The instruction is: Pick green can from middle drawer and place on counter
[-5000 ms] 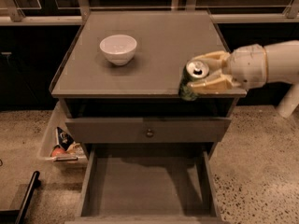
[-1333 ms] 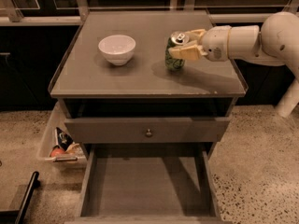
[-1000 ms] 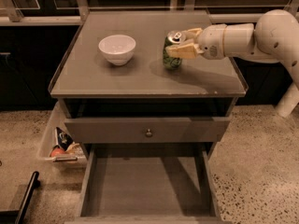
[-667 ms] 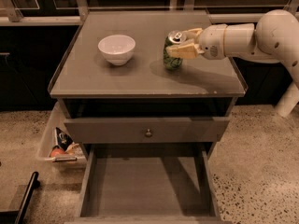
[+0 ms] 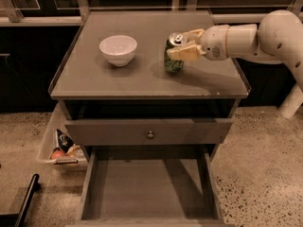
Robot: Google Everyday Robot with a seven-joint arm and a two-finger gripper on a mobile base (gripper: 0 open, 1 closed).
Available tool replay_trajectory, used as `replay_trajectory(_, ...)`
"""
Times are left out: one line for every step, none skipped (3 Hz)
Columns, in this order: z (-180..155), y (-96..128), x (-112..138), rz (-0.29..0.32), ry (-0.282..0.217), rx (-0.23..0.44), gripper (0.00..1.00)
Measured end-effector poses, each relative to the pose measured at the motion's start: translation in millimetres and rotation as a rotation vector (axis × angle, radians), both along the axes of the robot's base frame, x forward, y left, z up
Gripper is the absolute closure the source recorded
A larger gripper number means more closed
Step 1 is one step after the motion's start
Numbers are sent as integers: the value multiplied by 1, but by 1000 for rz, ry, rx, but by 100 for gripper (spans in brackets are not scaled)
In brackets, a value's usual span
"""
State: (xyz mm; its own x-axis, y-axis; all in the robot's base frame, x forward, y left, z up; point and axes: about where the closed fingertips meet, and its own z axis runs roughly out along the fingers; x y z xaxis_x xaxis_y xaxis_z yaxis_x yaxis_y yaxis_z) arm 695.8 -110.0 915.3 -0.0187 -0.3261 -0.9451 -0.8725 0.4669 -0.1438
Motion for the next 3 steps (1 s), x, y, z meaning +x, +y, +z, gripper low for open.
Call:
replay_trajectory(0,0,0,0,0,0,12)
replay_trajectory(0,0,0,0,0,0,0)
replay_trajectory(0,0,0,0,0,0,0)
